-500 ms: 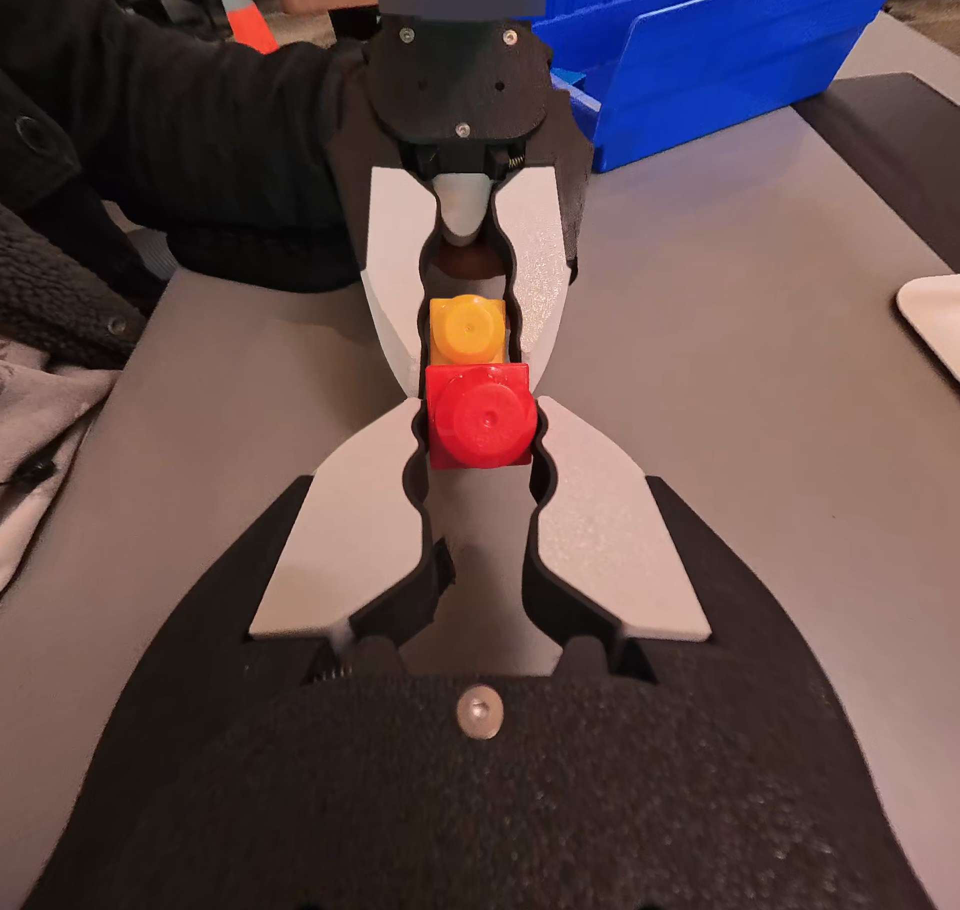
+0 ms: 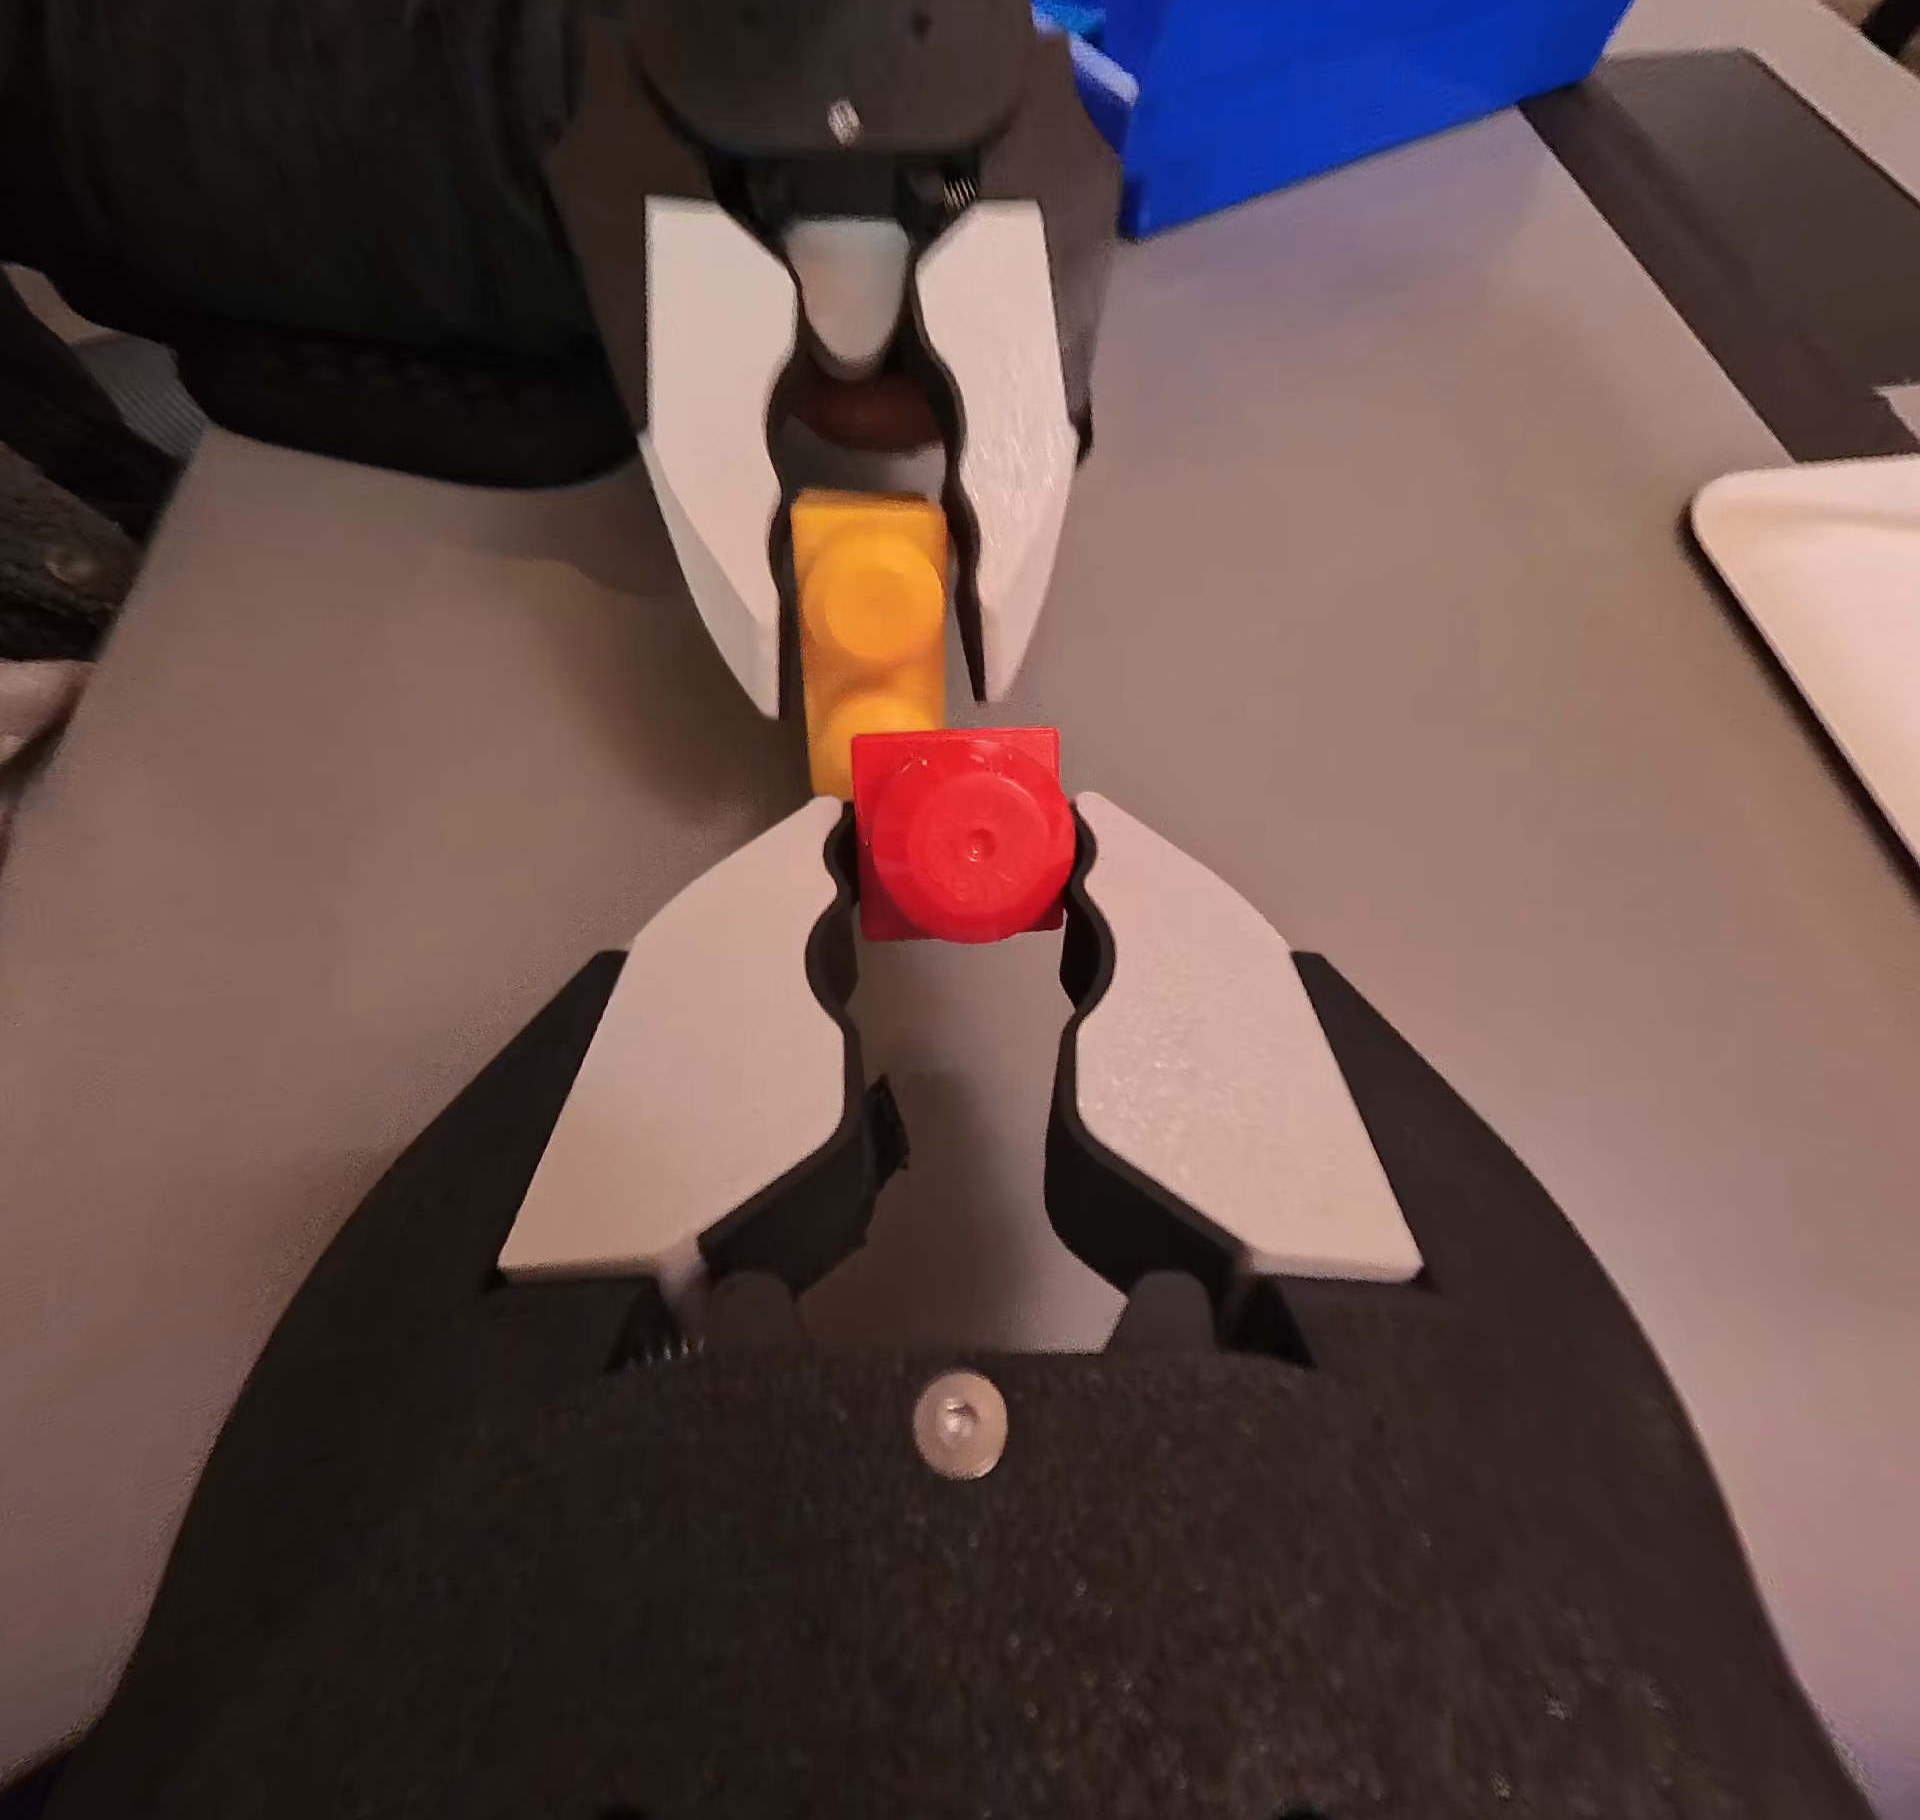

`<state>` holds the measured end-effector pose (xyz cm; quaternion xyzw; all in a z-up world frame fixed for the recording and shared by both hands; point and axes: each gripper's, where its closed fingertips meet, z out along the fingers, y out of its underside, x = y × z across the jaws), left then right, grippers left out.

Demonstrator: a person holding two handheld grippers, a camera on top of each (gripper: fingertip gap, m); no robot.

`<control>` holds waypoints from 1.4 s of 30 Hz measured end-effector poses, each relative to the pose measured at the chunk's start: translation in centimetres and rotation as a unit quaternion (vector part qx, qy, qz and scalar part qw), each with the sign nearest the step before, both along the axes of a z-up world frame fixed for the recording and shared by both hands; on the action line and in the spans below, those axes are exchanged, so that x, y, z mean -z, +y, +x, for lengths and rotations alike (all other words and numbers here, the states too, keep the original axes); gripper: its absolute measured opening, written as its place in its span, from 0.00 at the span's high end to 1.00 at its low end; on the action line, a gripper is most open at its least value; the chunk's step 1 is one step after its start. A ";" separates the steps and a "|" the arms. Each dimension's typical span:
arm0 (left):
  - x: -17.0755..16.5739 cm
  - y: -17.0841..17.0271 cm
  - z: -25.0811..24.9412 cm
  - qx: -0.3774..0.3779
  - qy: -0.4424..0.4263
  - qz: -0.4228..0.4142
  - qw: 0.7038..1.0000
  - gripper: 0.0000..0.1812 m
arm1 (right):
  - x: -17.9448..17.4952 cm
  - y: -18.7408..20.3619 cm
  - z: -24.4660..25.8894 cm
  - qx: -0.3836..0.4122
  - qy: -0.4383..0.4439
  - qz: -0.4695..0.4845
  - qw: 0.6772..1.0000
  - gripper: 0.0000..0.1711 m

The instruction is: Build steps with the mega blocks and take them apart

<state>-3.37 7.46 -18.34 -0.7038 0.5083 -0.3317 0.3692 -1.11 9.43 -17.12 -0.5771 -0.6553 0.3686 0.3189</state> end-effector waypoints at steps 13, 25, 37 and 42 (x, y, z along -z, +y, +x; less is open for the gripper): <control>-0.8 0.6 -0.4 -0.015 -0.018 0.005 1.000 0.78 | 4.8 1.6 2.3 0.029 -0.159 0.052 0.986 0.79; -3.4 0.0 0.4 -0.008 -0.078 0.019 0.997 0.78 | -2.4 -0.4 -0.3 0.011 0.022 0.028 0.999 0.67; -5.4 -0.6 0.8 0.001 -0.125 0.034 0.992 0.78 | -2.8 -3.0 -2.7 -0.019 0.059 0.031 0.998 0.83; -9.0 0.6 -0.4 -0.040 -0.217 0.066 0.973 0.67 | -6.0 -2.0 -2.2 -0.004 0.156 -0.020 0.988 0.83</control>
